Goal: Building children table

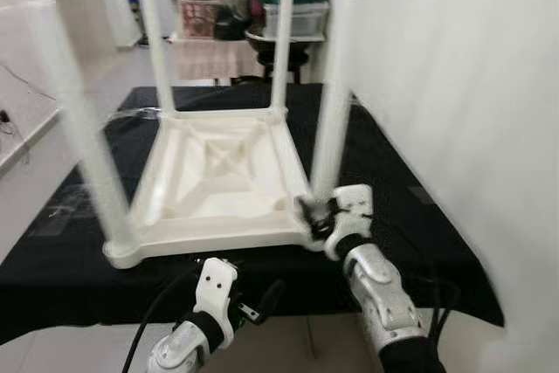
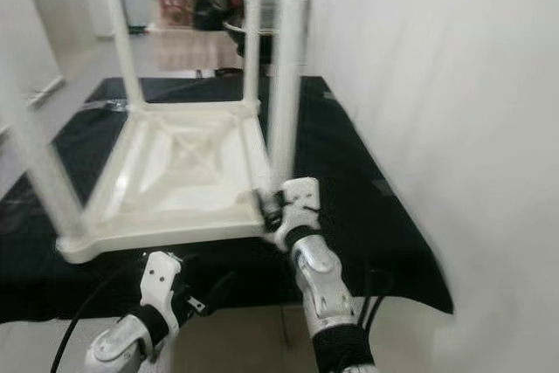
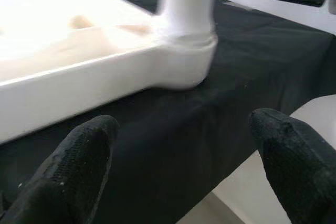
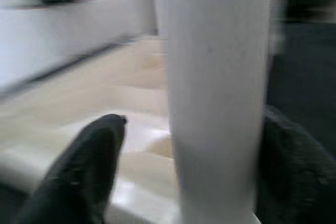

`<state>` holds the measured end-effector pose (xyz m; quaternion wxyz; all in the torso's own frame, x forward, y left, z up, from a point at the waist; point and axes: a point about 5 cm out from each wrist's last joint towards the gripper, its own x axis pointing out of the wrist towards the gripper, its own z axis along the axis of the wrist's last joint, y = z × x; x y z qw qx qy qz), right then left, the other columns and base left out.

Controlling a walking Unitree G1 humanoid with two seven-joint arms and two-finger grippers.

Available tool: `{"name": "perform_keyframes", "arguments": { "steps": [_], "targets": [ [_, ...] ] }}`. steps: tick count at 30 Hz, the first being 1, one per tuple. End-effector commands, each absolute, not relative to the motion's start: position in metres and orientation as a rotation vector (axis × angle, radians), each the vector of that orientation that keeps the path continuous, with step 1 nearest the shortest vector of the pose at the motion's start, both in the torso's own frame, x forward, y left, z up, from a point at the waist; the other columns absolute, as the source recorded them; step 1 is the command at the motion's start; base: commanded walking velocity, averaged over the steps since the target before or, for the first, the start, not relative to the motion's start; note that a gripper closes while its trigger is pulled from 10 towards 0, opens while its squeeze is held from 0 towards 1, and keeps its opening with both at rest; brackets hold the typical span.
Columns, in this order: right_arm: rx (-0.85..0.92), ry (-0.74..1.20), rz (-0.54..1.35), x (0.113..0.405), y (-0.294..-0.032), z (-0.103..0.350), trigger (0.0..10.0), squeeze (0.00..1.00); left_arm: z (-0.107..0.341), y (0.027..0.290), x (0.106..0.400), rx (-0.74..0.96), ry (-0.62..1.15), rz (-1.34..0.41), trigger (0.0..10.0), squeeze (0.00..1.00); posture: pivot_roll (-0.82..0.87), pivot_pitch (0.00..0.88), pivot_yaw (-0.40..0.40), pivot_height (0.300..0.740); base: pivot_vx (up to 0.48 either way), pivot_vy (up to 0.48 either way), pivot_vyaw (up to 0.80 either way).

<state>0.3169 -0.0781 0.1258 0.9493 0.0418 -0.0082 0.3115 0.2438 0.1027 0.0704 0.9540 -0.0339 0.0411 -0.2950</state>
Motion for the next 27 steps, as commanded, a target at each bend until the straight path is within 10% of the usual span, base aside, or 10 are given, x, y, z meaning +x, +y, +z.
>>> {"name": "perform_keyframes", "arguments": {
  "steps": [1,2,16,17,18,27],
  "targets": [
    [0.056,-0.044,0.803,0.311,-0.061,0.134,10.0,0.75,0.066,0.104,0.244,-0.063,0.099,-0.595,10.0,0.00,0.03,0.000,-0.039,0.740,0.000,0.000,0.00],
    [0.017,-0.046,0.861,0.310,-0.060,0.135,10.0,0.00,0.066,0.103,0.244,-0.063,0.098,-0.595,10.0,0.00,0.03,0.000,-0.039,0.740,0.000,0.000,0.00],
    [-0.159,0.003,1.336,0.295,-0.043,0.131,10.0,0.00,0.066,0.101,0.243,-0.062,0.091,-0.582,10.0,0.00,0.06,0.000,-0.062,0.740,0.000,0.000,0.00],
    [-0.154,0.036,1.365,0.300,-0.048,0.129,2.4,0.00,0.067,0.101,0.242,-0.062,0.089,-0.583,10.0,0.00,0.07,0.000,-0.066,0.740,0.000,0.000,0.00],
    [-0.151,0.058,1.389,0.303,-0.053,0.128,0.0,0.00,0.067,0.101,0.242,-0.061,0.088,-0.583,10.0,0.00,0.07,0.000,-0.066,0.740,0.000,0.000,0.00],
    [-0.108,0.087,1.288,0.324,-0.077,0.127,0.0,0.00,0.068,0.100,0.238,-0.050,0.076,-0.586,10.0,0.00,0.07,0.000,-0.073,0.740,0.000,0.000,0.00]
  ]
}}
